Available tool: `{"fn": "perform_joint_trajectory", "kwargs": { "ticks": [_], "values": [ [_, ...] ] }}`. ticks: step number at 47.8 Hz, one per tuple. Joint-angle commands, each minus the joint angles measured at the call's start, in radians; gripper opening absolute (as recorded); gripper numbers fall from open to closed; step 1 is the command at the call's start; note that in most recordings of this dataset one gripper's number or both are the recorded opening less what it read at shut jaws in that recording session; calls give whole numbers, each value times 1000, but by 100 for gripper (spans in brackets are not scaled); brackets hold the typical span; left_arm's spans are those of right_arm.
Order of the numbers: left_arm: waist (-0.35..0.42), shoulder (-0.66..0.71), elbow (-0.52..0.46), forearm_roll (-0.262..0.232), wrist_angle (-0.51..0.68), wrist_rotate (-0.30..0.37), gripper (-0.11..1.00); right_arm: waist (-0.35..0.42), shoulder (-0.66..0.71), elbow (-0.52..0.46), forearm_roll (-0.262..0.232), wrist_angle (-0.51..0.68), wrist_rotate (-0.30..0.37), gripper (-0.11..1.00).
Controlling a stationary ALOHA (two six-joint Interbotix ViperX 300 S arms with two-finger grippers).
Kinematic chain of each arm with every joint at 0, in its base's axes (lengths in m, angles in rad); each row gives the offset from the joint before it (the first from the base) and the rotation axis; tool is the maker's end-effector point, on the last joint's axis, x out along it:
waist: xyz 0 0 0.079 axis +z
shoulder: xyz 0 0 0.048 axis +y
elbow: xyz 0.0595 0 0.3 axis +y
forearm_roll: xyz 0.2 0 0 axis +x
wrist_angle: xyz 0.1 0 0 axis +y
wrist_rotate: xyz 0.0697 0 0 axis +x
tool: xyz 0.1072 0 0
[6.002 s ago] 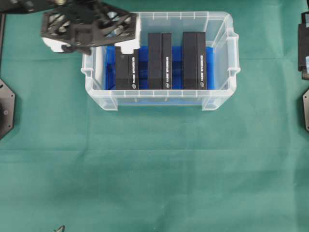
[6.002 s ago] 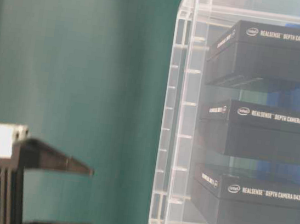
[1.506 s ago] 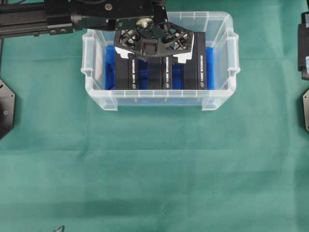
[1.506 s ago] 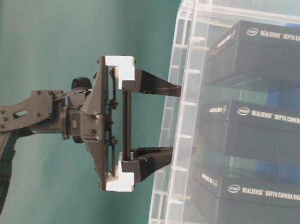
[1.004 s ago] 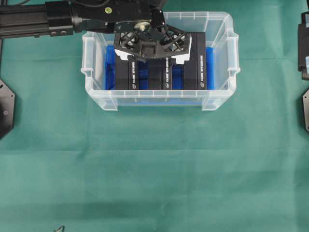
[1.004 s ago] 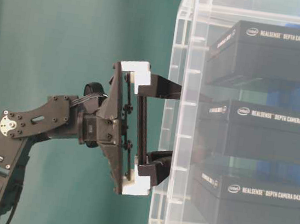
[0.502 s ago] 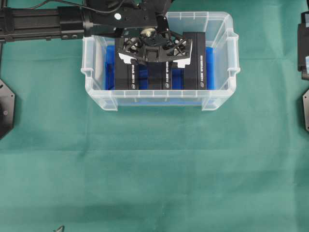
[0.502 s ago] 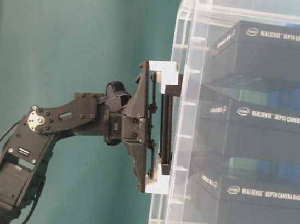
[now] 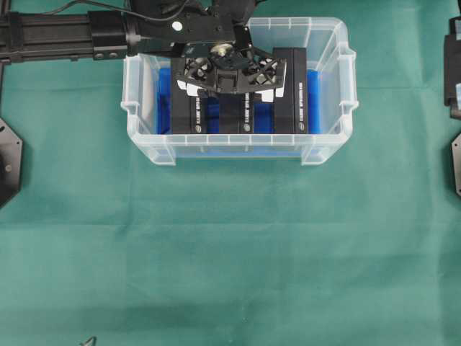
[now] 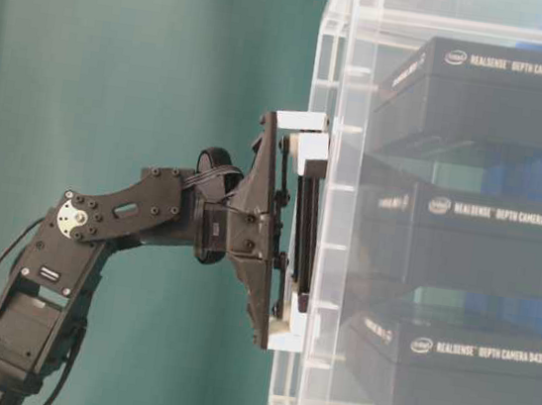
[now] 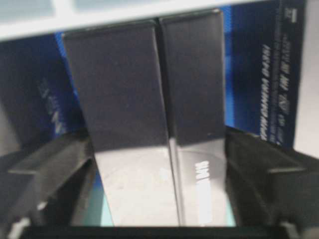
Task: Take the box out of the case with the left arm.
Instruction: 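Lower the left gripper around the middle black boxes and close, then lift the gripped middle boxes straight up out of the case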
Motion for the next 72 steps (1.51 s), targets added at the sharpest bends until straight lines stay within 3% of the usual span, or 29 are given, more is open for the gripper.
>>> {"fn": "perform_joint_trajectory", "kwargs": {
  "ticks": [1,37,47,72],
  "values": [
    [2,-17,-15,-2,2,-2,63,2,-2,-21,-3,-6,0,1],
    [-5,-75,-40,-3,46,-72,63,2,-2,-20,-6,-6,-2,1],
    [-9,-92,-141,-6,164,-74,63,0,-2,-20,-6,-6,-2,1],
    [-21,-81,-538,-8,495,-72,62,2,-8,-20,-18,-6,-2,1]
  ]
}}
